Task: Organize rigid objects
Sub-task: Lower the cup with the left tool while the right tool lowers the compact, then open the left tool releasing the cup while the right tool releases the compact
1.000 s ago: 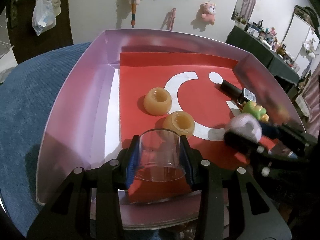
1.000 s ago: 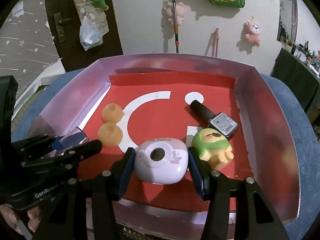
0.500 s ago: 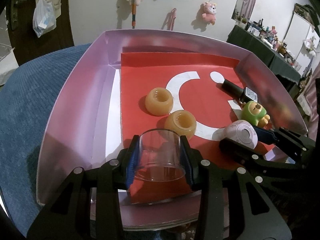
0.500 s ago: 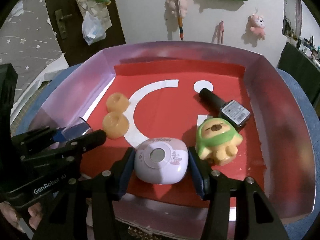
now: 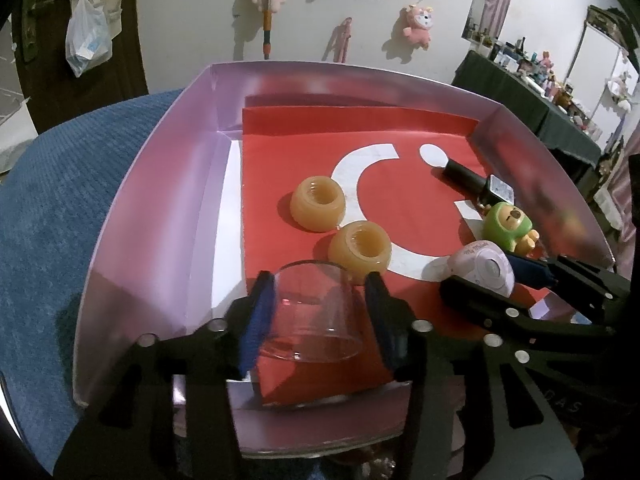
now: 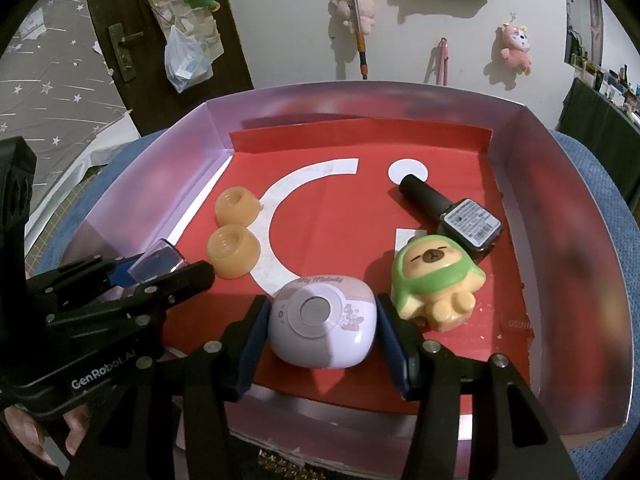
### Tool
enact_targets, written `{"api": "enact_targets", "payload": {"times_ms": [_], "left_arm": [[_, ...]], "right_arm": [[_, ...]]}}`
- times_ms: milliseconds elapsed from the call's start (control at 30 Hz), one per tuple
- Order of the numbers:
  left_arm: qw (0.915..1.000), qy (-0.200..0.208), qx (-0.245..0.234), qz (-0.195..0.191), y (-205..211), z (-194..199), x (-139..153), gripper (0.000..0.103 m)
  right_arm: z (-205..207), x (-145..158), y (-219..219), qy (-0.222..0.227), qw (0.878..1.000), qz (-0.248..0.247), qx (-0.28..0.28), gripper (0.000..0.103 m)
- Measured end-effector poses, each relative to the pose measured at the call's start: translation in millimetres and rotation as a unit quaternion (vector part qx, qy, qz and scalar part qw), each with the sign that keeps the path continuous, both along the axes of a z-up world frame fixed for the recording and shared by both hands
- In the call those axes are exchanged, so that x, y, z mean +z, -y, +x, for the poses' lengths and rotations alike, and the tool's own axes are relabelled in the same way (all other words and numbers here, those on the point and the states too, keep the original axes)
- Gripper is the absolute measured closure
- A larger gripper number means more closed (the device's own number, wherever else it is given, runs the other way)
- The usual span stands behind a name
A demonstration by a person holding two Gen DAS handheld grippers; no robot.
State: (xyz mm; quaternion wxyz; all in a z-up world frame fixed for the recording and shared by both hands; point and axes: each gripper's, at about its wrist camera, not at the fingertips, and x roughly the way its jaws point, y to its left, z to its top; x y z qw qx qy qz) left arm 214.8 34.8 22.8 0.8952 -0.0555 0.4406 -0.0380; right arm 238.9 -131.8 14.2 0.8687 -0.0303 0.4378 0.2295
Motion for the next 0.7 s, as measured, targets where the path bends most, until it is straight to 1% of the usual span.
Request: {"api": "enact_targets", "payload": {"times_ms": [33, 267, 467, 667, 700], "left_arm": [[1.0000, 0.000, -0.001, 0.000, 0, 0, 0, 0.051], [0.9999, 0.010, -0.001, 0.014, 3, -5, 6, 0.049], [0.9990, 0.034, 0.002, 0.030, 5, -14, 20, 0.048], [0.9970, 0.066, 0.006, 0.041, 6, -27, 37, 0.038], [0.9965, 0.070, 0.009, 0.044, 5, -28, 39, 0.034]], "right_arm": [[0, 0, 0, 0.000, 1.000, -0.001, 0.000, 0.047], [-3, 1, 1, -0.004, 1.000, 0.006, 0.001, 0.046], [-12, 4, 6, -0.001, 1.000, 0.011, 0.003, 0.043], [-22, 13, 12, 0.008, 1.000, 0.025, 0.003, 0.036], [-24, 15, 12, 0.011, 1.000, 0.027, 0.004, 0.036]]}}
